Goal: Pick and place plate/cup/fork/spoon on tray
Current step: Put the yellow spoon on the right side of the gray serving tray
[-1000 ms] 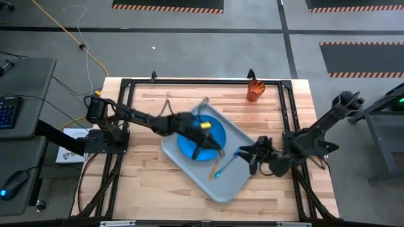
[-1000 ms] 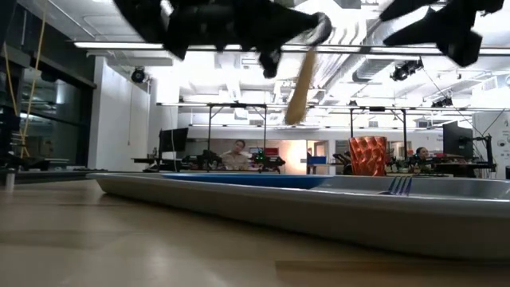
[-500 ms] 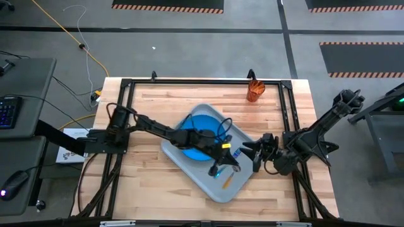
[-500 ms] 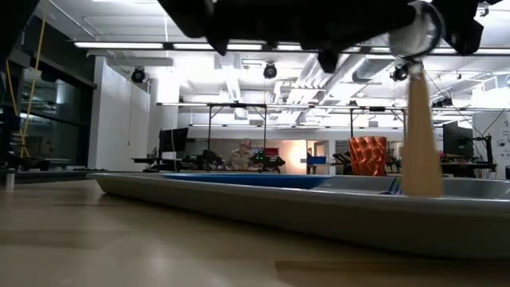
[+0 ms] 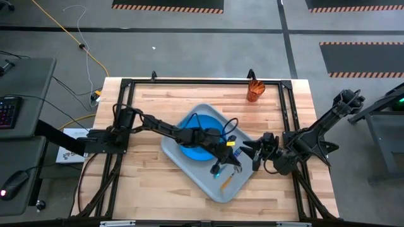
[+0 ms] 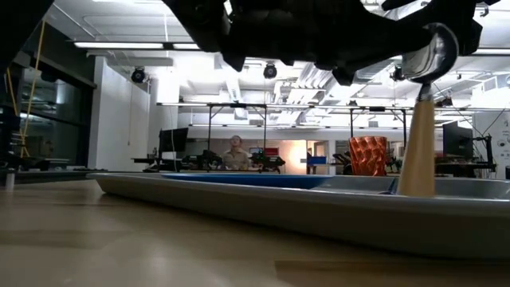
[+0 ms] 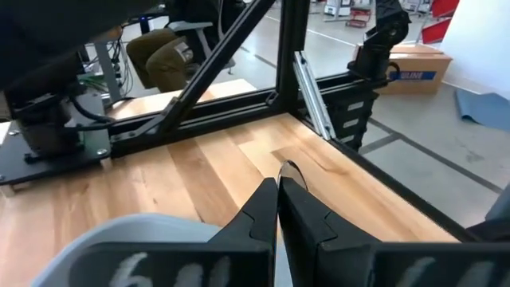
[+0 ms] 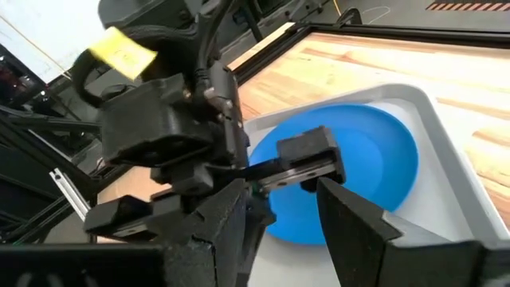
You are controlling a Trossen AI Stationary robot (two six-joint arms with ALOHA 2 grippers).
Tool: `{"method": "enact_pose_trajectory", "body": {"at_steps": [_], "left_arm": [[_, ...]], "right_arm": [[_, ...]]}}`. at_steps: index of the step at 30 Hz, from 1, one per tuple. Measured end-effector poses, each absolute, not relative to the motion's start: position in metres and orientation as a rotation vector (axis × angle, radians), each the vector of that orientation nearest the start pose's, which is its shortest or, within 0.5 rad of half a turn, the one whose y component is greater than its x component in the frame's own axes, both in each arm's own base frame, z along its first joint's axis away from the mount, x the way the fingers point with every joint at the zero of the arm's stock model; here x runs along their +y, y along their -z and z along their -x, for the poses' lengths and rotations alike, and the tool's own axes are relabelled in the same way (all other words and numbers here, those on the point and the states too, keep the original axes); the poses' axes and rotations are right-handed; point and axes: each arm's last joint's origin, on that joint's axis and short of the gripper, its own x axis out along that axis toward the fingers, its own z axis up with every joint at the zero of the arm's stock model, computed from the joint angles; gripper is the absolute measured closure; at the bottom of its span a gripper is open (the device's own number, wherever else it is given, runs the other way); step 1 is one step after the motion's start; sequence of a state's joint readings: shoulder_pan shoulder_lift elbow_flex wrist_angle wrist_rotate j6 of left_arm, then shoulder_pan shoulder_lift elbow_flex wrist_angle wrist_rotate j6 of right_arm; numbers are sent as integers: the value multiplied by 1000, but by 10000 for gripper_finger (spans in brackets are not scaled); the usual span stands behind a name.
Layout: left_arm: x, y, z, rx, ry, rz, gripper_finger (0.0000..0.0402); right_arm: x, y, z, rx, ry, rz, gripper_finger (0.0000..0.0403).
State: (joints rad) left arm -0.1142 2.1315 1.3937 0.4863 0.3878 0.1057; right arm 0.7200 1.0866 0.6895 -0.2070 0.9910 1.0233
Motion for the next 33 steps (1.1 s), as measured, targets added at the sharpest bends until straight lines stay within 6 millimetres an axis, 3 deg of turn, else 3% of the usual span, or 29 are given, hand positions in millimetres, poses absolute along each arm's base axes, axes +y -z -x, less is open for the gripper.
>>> {"method": "enact_pose_trajectory", "body": {"at_steps": [6, 17, 24, 33], "left_arm": [[-56, -177, -471, 223, 537, -89, 400], [-56, -141, -481, 171, 534, -90, 392], [-55, -130, -484, 140, 456, -98, 390], [-50, -119, -485, 162, 404, -177, 347]], "right_arm": [[124, -250, -178, 217, 427, -545, 254], [123, -250, -177, 218, 435, -534, 254], [123, -250, -177, 210, 448, -526, 254], [122, -249, -177, 209, 451, -524, 254]]}}
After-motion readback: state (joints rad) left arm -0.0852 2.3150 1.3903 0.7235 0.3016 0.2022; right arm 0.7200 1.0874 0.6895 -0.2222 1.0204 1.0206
